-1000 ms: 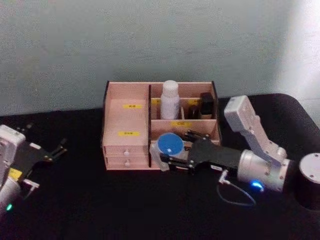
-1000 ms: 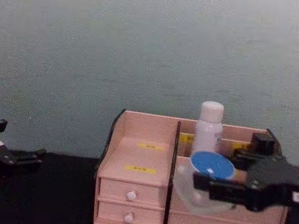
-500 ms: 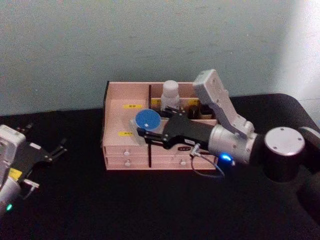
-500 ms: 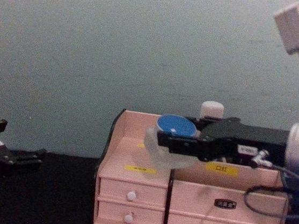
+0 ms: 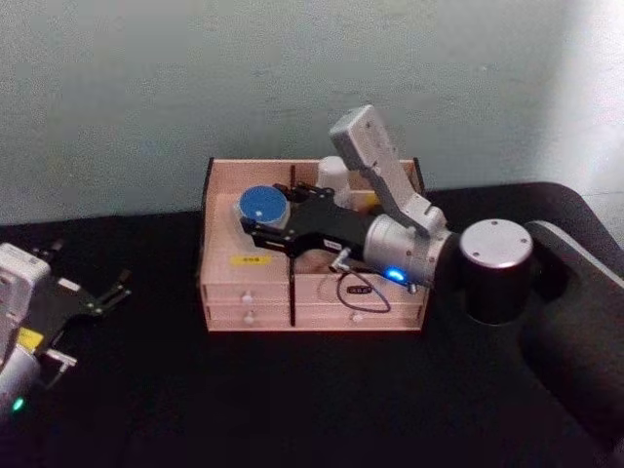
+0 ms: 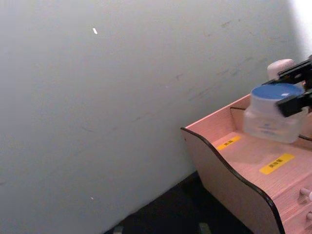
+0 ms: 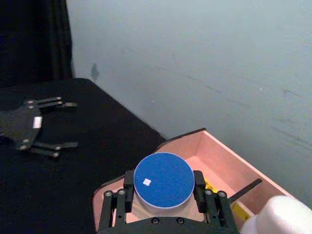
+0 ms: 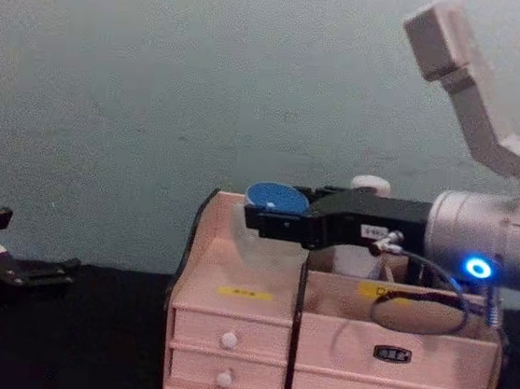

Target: Pick up the facial cleanser and watermelon frost from the table and place them into the tiered storage box.

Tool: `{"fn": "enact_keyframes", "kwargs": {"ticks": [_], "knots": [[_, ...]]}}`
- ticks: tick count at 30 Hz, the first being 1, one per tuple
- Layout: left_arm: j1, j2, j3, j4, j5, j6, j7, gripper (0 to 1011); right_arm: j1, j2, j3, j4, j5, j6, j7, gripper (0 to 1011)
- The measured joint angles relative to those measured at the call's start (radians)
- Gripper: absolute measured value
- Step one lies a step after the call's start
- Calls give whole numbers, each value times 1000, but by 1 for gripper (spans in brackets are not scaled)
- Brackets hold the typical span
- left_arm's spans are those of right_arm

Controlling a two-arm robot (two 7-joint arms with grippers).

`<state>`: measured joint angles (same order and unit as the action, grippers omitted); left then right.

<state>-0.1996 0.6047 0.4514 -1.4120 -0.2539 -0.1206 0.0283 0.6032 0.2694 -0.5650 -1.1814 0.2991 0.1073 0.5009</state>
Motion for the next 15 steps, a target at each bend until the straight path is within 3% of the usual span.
{"fn": "enact_keyframes", "kwargs": {"ticks": [15], "knots": [[0,0,0,0,0,0,0,1001,95,-115,7,204,-53,11,-40,717]]}}
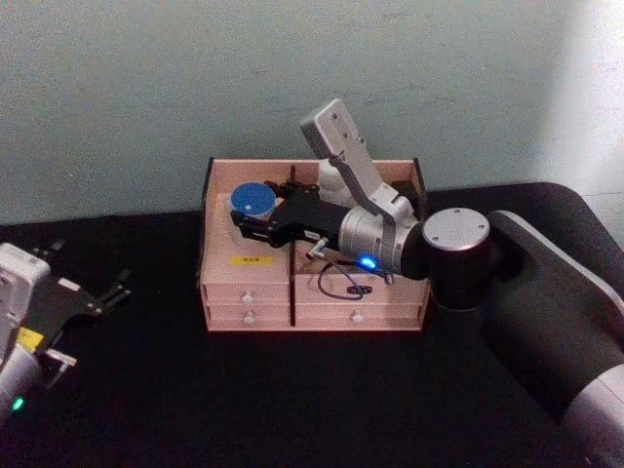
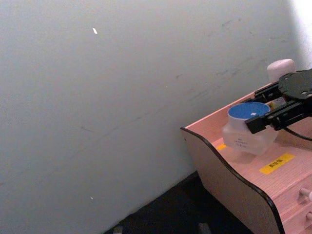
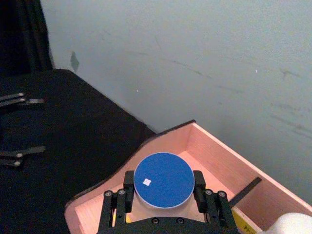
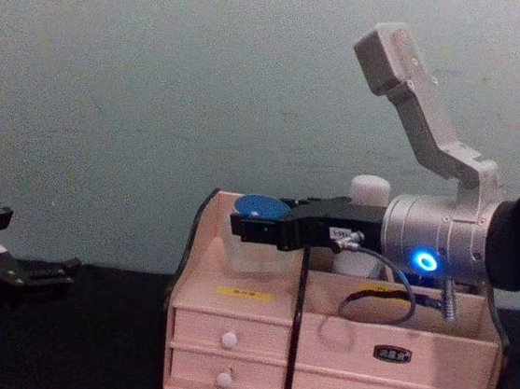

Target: Pick up the facial cleanser and watermelon frost from the table and place them into the tiered storage box.

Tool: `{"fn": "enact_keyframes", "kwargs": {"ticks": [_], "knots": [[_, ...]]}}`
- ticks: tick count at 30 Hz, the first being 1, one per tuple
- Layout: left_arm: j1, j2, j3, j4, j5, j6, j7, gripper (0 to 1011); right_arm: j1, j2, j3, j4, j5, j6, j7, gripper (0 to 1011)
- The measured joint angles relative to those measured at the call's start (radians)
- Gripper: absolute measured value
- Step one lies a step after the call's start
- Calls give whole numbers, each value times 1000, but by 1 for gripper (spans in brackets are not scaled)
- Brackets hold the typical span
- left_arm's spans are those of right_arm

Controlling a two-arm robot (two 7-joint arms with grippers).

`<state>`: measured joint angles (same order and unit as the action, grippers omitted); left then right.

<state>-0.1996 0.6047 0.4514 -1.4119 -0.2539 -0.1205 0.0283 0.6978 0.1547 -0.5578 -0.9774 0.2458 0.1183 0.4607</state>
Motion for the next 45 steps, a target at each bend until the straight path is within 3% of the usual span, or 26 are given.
{"fn": "enact_keyframes", "kwargs": {"ticks": [11,35,38,45], "knots": [[0,0,0,0,0,0,0,1001,22,-33,22,65,-8,16,11,717],[0,0,0,0,0,0,0,1001,25,-38,28,73,-5,25,21,717],[0,0,0,0,0,0,0,1001,25,-37,28,72,-5,25,20,748],[0,0,0,0,0,0,0,1001,24,-37,28,72,-5,24,19,938]]}}
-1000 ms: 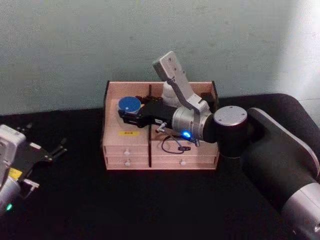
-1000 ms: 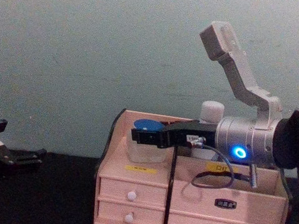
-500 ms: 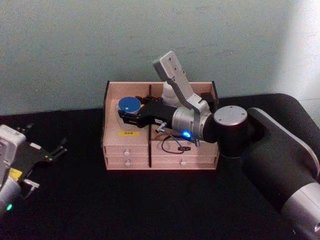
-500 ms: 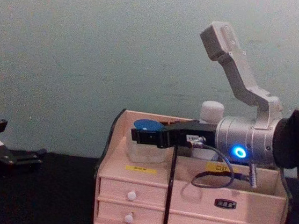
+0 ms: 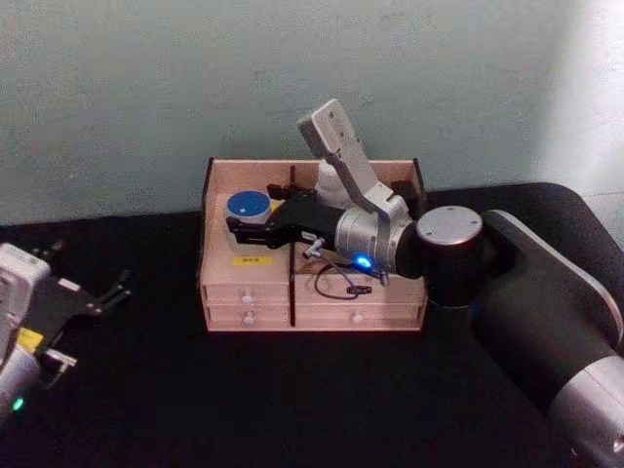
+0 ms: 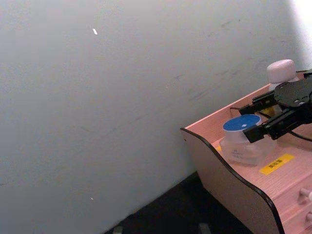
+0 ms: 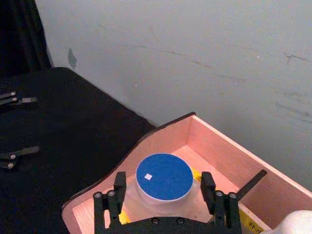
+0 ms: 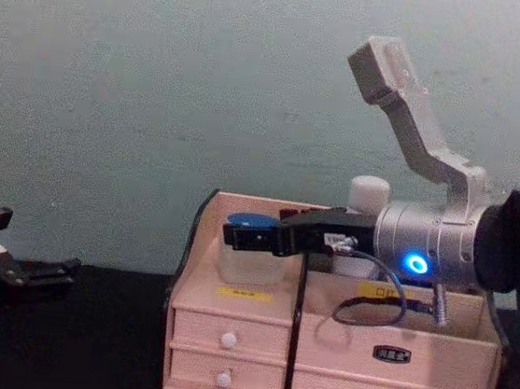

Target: Pick up the facial cleanser and watermelon frost from the table and place them into the tiered storage box.

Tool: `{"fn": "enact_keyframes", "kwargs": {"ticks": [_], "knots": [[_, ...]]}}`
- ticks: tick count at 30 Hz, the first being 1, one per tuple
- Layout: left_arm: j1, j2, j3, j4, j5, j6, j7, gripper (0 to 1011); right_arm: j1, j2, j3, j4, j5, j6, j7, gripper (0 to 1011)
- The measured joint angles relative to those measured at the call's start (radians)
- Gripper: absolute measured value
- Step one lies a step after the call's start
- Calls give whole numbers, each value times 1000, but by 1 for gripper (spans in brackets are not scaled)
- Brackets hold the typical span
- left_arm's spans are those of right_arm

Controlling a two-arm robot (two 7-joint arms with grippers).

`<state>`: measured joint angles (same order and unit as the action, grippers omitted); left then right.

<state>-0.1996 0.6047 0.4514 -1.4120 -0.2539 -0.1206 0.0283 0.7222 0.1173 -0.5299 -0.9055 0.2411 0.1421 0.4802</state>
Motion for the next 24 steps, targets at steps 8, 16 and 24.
{"fn": "enact_keyframes", "kwargs": {"ticks": [8,16,24], "knots": [[0,0,0,0,0,0,0,1001,-1,0,0,0,0,0,0,1002],[0,0,0,0,0,0,0,1001,-52,33,16,-110,-1,-11,-5,1002],[0,0,0,0,0,0,0,1001,-156,121,40,-321,41,5,27,1002]]}}
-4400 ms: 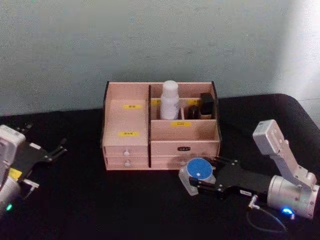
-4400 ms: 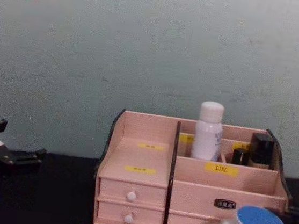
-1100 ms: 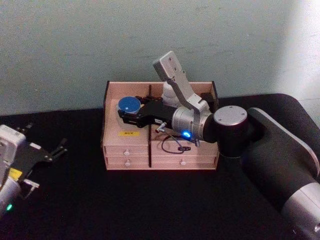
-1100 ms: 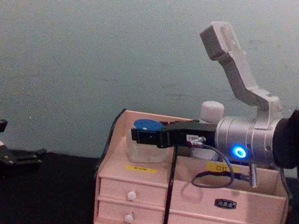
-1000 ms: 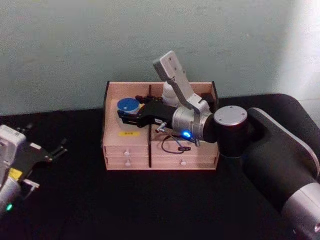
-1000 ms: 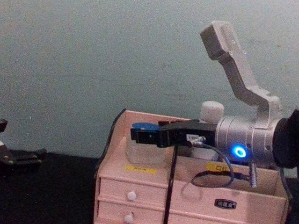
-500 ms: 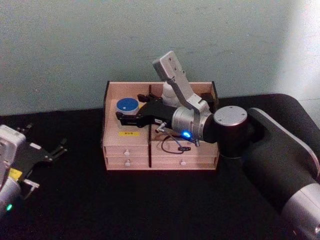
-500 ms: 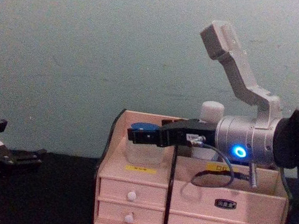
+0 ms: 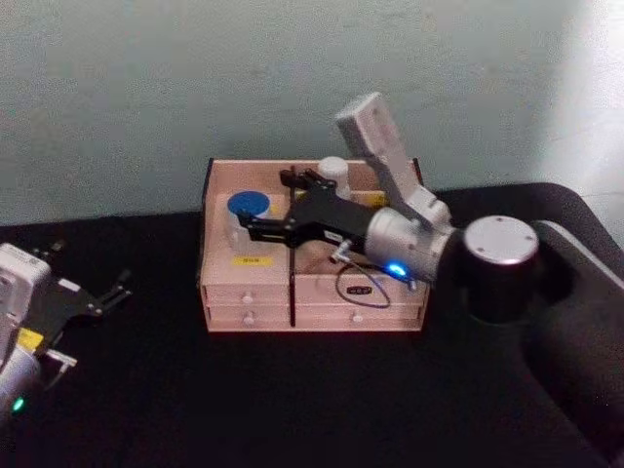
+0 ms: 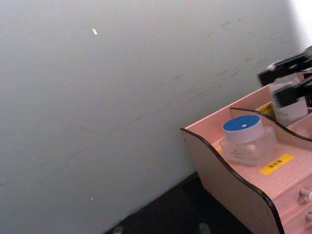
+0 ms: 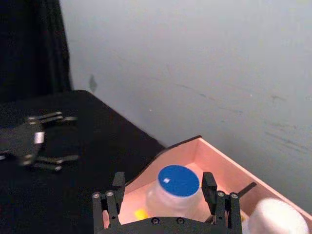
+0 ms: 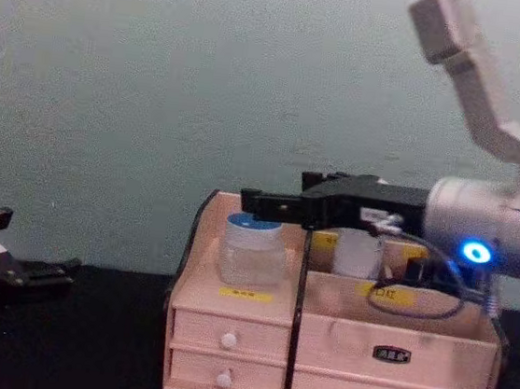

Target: Pick up the facial cleanser and watermelon frost from the table and place them into the tiered storage box.

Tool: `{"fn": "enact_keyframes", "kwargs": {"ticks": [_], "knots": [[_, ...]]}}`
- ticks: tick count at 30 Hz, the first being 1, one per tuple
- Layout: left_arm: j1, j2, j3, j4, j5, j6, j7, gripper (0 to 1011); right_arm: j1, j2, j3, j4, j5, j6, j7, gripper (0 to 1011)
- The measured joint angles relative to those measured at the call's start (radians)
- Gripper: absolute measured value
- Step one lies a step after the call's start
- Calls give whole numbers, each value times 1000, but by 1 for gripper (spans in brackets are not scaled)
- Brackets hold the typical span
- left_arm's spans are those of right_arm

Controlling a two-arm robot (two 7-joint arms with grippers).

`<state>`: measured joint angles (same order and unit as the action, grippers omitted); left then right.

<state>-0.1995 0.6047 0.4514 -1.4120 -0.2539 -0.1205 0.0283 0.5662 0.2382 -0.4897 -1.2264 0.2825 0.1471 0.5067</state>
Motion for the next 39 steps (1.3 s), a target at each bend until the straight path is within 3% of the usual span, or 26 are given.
{"fn": "enact_keyframes", "kwargs": {"ticks": [3,10,12,14,19,22,26,29,32,34,35,36,39], "knots": [[0,0,0,0,0,0,0,1001,-34,36,7,-62,19,5,16,1002],[0,0,0,0,0,0,0,1001,-148,174,35,-226,88,19,83,1002],[0,0,0,0,0,0,0,1001,-158,187,37,-238,93,20,89,1002],[0,0,0,0,0,0,0,1001,-207,242,48,-285,113,22,105,1002],[0,0,0,0,0,0,0,1001,-288,319,81,-343,137,13,96,1002],[0,0,0,0,0,0,0,1001,-347,364,124,-376,152,6,40,1002],[0,0,0,0,0,0,0,1001,-382,381,165,-389,153,7,-32,1002],[0,0,0,0,0,0,0,1001,-409,378,210,-393,131,14,-129,1002],[0,0,0,0,0,0,0,1001,-423,351,252,-385,93,32,-249,1002],[0,0,0,0,0,0,0,1001,-424,310,283,-360,52,56,-367,1002],[0,0,0,0,0,0,0,1001,-424,310,283,-360,52,56,-367,1002],[0,0,0,0,0,0,0,1001,-421,293,287,-346,20,61,-421,1002],[0,0,0,0,0,0,0,1001,-409,262,285,-313,-35,63,-498,1002]]}}
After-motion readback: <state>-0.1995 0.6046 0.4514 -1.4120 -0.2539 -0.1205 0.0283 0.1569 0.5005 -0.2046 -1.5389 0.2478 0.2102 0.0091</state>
